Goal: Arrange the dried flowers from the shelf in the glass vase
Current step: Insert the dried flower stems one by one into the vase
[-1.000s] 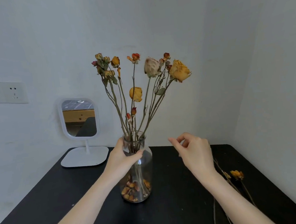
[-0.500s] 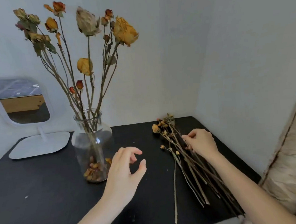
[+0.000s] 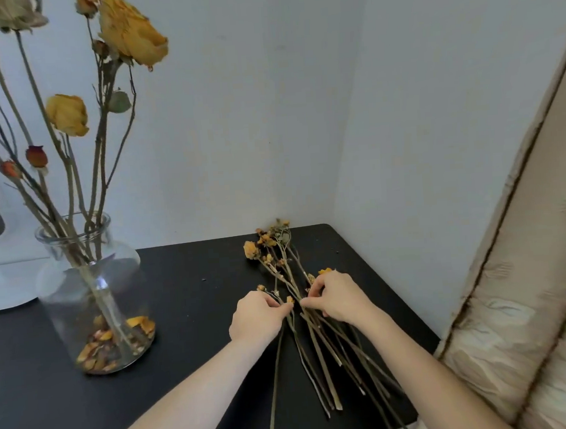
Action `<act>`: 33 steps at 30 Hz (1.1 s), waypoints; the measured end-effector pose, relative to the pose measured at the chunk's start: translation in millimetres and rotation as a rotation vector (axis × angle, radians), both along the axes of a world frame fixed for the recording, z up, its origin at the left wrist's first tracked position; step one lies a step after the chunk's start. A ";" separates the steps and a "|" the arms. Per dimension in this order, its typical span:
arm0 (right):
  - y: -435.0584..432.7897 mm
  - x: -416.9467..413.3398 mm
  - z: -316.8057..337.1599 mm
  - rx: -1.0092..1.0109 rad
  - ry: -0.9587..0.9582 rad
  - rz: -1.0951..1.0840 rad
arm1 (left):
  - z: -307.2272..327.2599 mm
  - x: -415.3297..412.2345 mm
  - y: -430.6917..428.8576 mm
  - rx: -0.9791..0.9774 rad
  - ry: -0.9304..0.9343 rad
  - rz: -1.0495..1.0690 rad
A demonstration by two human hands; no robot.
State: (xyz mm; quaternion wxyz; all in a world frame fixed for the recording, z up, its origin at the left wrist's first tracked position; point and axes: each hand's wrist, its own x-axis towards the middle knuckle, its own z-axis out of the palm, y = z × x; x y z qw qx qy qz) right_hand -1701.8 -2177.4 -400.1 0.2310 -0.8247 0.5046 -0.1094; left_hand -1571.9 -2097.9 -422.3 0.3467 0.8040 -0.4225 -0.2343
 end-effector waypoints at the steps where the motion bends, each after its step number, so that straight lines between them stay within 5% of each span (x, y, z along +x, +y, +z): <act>1: 0.7 1.3 -0.2 0.000 0.008 0.012 | 0.3 -2.1 -2.3 0.025 -0.018 0.019; 9: 0.3 10.1 -5.4 0.009 0.031 0.004 | -1.7 -3.9 -15.3 0.163 -0.045 0.072; 19: 1.0 8.9 -3.3 -0.053 0.009 -0.027 | -0.9 1.8 -18.0 0.085 0.174 0.144; 33: 11.2 10.3 30.4 0.067 -0.513 -0.086 | 45.0 19.4 26.6 -0.295 0.507 0.155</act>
